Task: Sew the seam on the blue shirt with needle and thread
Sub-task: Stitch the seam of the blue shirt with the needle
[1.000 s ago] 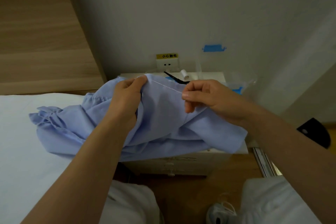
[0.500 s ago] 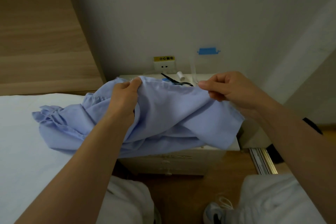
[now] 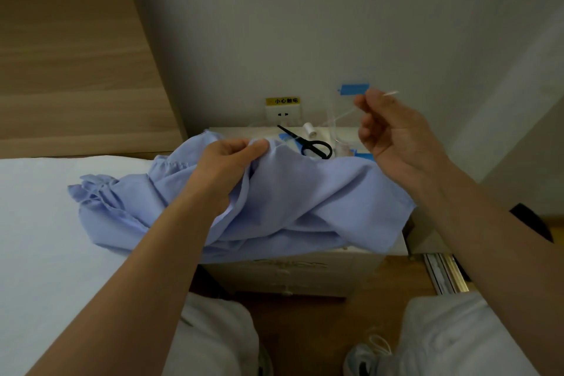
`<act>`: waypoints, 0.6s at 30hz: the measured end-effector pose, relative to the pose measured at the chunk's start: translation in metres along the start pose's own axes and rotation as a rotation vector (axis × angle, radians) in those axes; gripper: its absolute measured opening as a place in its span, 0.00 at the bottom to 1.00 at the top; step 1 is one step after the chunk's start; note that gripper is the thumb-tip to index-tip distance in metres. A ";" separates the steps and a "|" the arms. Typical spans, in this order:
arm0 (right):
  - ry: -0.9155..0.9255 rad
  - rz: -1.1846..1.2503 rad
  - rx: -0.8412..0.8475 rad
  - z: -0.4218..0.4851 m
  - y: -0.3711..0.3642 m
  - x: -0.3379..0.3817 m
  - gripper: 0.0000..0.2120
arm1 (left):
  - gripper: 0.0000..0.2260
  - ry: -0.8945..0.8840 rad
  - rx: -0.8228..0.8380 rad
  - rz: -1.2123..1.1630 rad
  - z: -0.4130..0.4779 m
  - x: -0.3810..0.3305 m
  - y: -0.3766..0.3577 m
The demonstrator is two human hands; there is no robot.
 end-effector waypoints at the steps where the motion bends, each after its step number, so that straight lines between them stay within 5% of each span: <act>1: 0.014 -0.066 0.044 -0.001 -0.008 -0.002 0.02 | 0.17 -0.003 -0.009 0.011 -0.001 0.001 0.001; 7: 0.150 -0.599 0.455 -0.024 -0.068 -0.028 0.11 | 0.21 -0.037 -0.016 0.032 -0.007 -0.004 0.000; 14: 0.279 -0.835 0.535 -0.033 -0.080 -0.040 0.10 | 0.13 -0.035 0.080 -0.008 -0.005 -0.003 -0.002; 18: 0.305 -0.883 0.573 -0.035 -0.078 -0.039 0.11 | 0.23 -0.038 0.134 -0.001 -0.004 -0.004 -0.005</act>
Point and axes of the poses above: each hand's wrist, its own z-axis towards the middle knuckle, its own y-axis out of the back of the hand, x = y × z, the point moved 10 cm from there along z, towards the middle knuckle, and after that the axes turned 5 degrees about y, right-handed, at the moved point
